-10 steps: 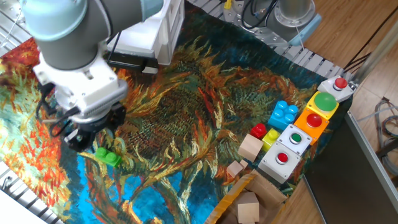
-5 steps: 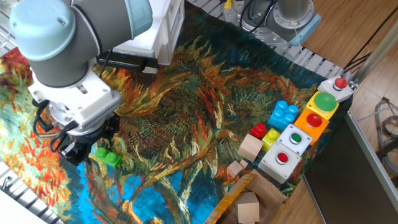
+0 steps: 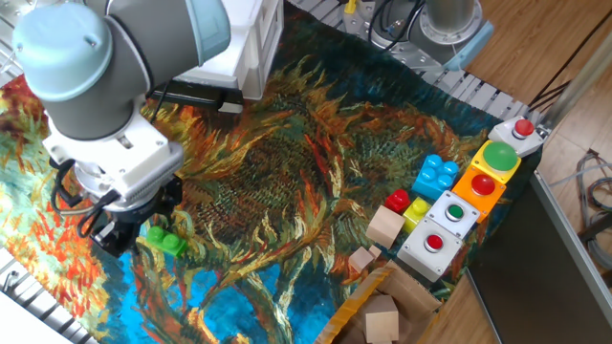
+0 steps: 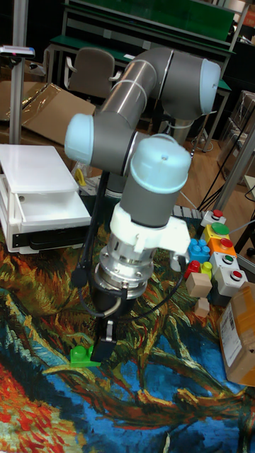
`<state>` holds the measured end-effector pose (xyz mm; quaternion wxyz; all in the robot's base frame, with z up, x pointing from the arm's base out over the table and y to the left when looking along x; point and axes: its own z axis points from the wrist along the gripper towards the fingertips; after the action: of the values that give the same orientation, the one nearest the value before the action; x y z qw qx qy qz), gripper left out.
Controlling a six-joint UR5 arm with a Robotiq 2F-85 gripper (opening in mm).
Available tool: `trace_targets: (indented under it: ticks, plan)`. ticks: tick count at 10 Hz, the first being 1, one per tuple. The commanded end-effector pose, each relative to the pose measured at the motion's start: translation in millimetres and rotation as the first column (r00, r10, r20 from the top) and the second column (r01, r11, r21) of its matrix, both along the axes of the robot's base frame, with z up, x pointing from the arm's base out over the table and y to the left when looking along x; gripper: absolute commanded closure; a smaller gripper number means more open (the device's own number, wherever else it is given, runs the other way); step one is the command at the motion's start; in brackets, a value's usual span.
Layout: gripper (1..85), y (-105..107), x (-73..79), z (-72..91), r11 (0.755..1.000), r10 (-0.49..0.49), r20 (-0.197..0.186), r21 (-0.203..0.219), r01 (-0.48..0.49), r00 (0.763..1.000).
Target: Put things in the drawer
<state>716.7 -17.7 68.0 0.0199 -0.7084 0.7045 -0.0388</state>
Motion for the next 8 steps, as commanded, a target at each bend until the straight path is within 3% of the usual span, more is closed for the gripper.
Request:
trace_targets:
  ticks: [1,4,8]
  plan:
    - [26.3,-5,3.2,-19.3,0.999,0.021,-0.006,0.03,-0.021,1.0]
    - [26.3,1,-2.0,-20.0,0.998,0.041,-0.025,0.049,-0.04,0.999]
    - [26.3,12,-22.8,-26.2,0.993,0.043,-0.062,0.112,-0.036,0.997]
